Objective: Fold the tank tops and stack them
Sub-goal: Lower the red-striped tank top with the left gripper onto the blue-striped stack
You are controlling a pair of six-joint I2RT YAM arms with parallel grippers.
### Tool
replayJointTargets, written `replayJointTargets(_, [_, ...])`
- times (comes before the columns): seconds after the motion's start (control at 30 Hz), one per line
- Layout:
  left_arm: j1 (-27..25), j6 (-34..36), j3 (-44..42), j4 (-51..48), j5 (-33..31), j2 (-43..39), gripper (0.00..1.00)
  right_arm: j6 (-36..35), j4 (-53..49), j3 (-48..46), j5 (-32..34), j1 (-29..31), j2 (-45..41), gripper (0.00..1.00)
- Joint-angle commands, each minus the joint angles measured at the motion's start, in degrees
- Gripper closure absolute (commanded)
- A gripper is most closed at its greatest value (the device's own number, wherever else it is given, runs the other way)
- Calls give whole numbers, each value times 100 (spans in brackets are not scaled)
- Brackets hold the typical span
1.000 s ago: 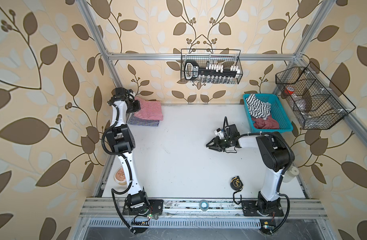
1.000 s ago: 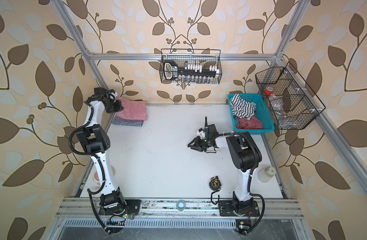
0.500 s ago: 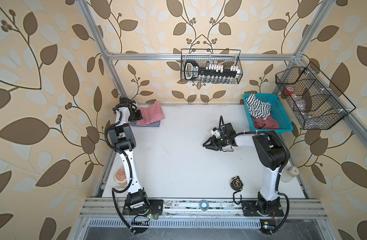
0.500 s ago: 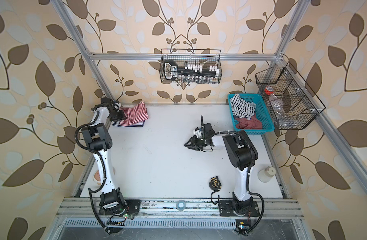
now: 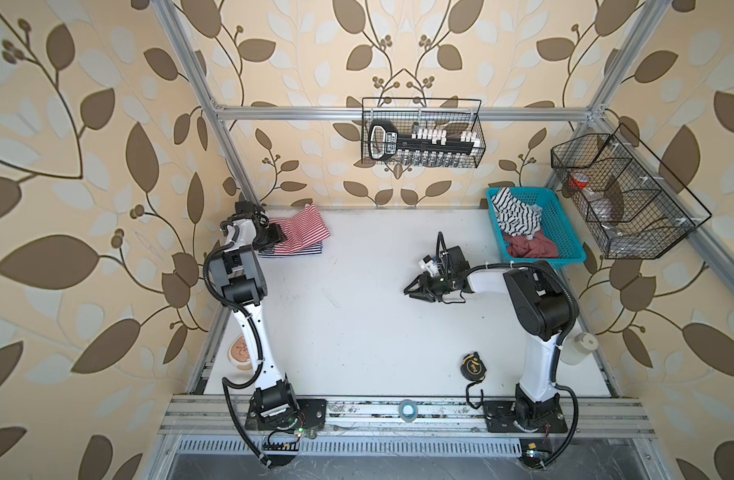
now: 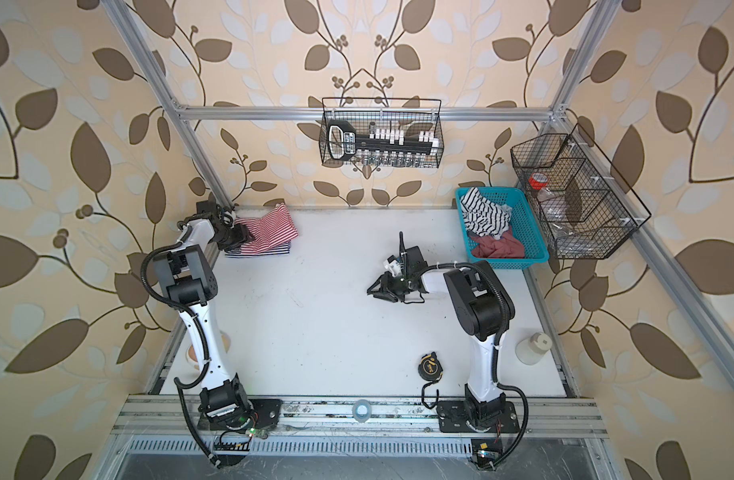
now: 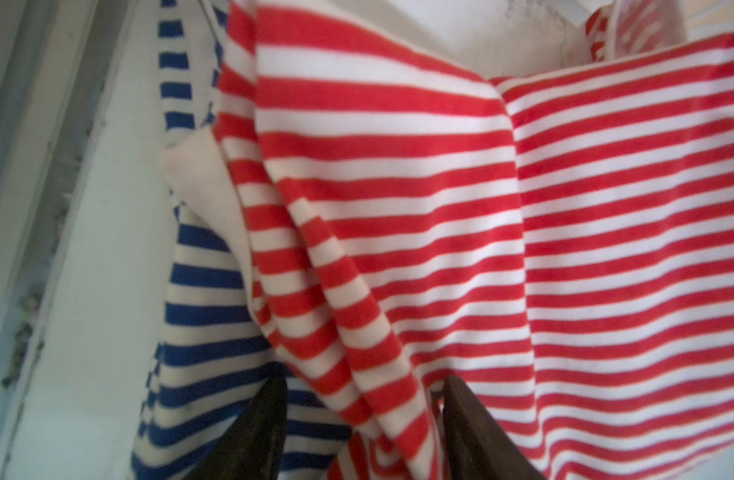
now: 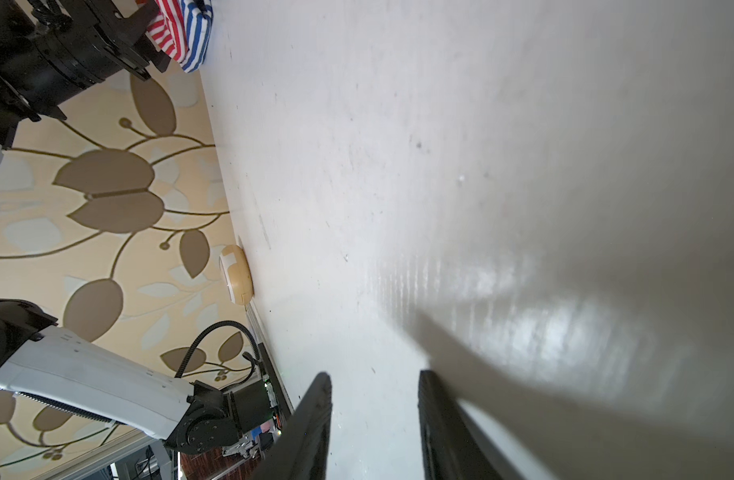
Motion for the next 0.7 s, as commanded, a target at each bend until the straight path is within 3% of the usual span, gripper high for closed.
replayJointTargets(0.0, [37,-308,-133,-172,-19,-399,39,-8,-471,-311,494,64,343,63])
replayJointTargets(0.17, [28,-713,-461,-34,248,-514,46,-4,-365,-398,434,66,324,63])
replayJointTargets(0.3, [31,-1117,-867,334,105,-872,41,-29,-359,-415,397,57,310,63])
replayJointTargets(0.67, [4,-1751,-1789,919,85,-1807,40,-55,-291,-445,357,56,313,63])
